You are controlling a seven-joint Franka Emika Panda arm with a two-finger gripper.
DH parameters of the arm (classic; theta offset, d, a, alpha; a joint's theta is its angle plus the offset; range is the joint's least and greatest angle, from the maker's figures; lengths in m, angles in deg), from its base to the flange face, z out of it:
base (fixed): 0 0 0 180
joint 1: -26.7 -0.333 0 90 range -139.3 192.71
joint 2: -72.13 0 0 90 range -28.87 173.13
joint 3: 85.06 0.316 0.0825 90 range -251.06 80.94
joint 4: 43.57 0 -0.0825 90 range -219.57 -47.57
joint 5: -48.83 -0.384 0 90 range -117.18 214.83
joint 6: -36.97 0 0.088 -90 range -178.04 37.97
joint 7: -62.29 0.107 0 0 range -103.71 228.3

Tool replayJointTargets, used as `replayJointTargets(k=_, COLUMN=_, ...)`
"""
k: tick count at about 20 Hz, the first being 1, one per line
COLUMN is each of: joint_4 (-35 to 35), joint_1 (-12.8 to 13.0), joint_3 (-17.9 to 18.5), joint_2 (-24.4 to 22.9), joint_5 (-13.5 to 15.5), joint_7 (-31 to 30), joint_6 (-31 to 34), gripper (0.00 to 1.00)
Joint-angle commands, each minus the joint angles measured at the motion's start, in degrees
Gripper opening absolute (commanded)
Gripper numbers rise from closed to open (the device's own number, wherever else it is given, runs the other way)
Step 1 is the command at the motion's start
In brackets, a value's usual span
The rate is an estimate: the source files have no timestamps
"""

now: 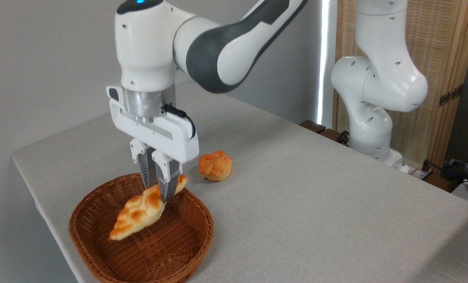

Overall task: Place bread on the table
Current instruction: 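Lift the braided bread out of the basket toward the round bun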

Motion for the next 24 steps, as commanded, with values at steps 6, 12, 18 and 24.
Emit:
replayJointTargets(k=6, joint_4=-0.44, joint_1=-0.46, joint_3=0.34, joint_2=-7.53, joint_5=1.30, joint_7=5.44, joint_6=9.45, gripper=0.28)
replayJointTargets(k=12, joint_4=-4.03, joint_1=-0.64, joint_3=3.60, joint_2=-11.31, joint_5=1.38, joint_7=14.41, joint_6=10.43, gripper=0.28)
replayJointTargets(k=18, joint_4=-11.59, joint_1=-0.64, joint_3=3.78, joint_2=-17.11, joint_5=1.38, joint_7=19.69, joint_6=10.34, gripper=0.28)
replayJointTargets(k=24, joint_4=-17.92, joint_1=-0.55, joint_3=5.09, joint_2=-19.93, joint_5=0.95, joint_7=25.84, joint_6=11.21, gripper=0.28)
